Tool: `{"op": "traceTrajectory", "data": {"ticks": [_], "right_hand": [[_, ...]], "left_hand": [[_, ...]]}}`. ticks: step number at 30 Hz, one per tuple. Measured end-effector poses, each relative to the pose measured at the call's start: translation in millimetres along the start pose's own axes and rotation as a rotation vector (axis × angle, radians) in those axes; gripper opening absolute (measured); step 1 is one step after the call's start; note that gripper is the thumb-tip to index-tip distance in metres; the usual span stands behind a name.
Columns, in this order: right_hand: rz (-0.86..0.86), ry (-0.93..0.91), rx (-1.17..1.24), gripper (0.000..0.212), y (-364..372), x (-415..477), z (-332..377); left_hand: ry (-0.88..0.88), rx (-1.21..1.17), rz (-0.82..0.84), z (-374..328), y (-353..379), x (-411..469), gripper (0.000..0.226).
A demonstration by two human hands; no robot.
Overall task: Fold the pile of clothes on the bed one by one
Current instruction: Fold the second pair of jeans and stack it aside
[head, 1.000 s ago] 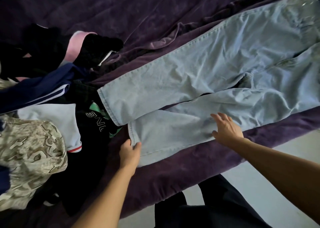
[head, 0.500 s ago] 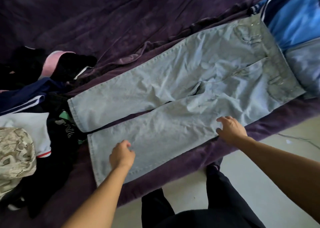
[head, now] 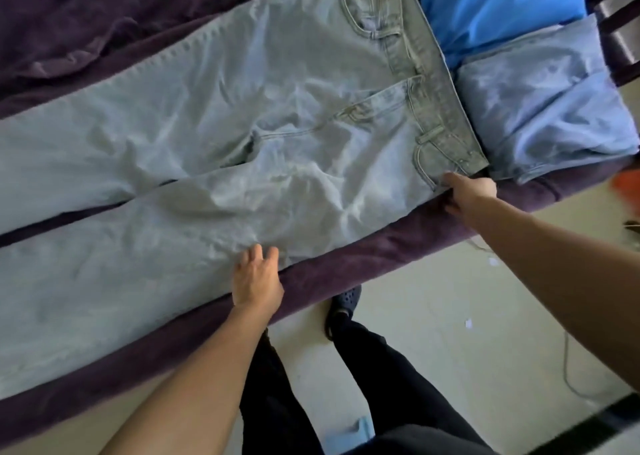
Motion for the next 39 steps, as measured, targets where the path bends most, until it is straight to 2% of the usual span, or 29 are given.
{"op": "traceTrajectory", "data": {"ticks": [4, 11, 15, 20, 25, 30, 32, 33, 36, 37, 39], "right_hand": [[0.027, 0.039, 0.138, 0.024, 10, 29, -2], [0.107, 0.019, 0.286, 0.017, -21, -4, 18], [0.192, -0.052, 0.39, 0.014, -45, -33, 75], [0.255, -0.1, 0.491, 0.018, -41, -56, 174], [0.286, -0.13, 0.479, 0.02, -9, -58, 272], [0.383, -0.155, 0.429, 0.015, 44, -38, 347], [0.355, -0.21, 0.313, 0.008, 66, -28, 358], [0.287, -0.287, 0.162, 0.008, 75, -24, 357], [-0.039, -0.679, -0.583, 0.039, 94, -16, 336], [-0.099, -0.832, -0.794, 0.047, 101, -15, 328], [-0.112, -1.087, -1.099, 0.058, 116, -12, 316]], "left_hand": [[-0.076, -0.001, -0.079, 6, 11, 18, 0.028], [-0.11, -0.018, -0.051, 1, -36, -4, 0.023], [-0.091, -0.001, -0.18, 4, -109, 2, 0.029], [-0.058, -0.145, -0.399, 18, -219, 46, 0.034], [-0.096, -0.163, -0.42, 41, -291, 115, 0.029], [-0.198, -0.216, -0.403, 59, -313, 191, 0.035], [-0.185, -0.263, -0.451, 61, -310, 214, 0.04], [-0.148, -0.275, -0.476, 60, -305, 220, 0.04], [-0.027, -0.267, -0.441, 50, -274, 220, 0.035], [-0.009, -0.261, -0.405, 46, -261, 214, 0.034], [0.015, -0.218, -0.321, 42, -232, 202, 0.034]]}}
Point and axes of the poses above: each hand's wrist, its own x-axis towards the middle knuckle, its own y-axis out of the palm, z = x × y, the point moved 1 cm from there along x, towards the middle knuckle, and after that the axes turned 13 degrees about -x, right-handed, at the moved point
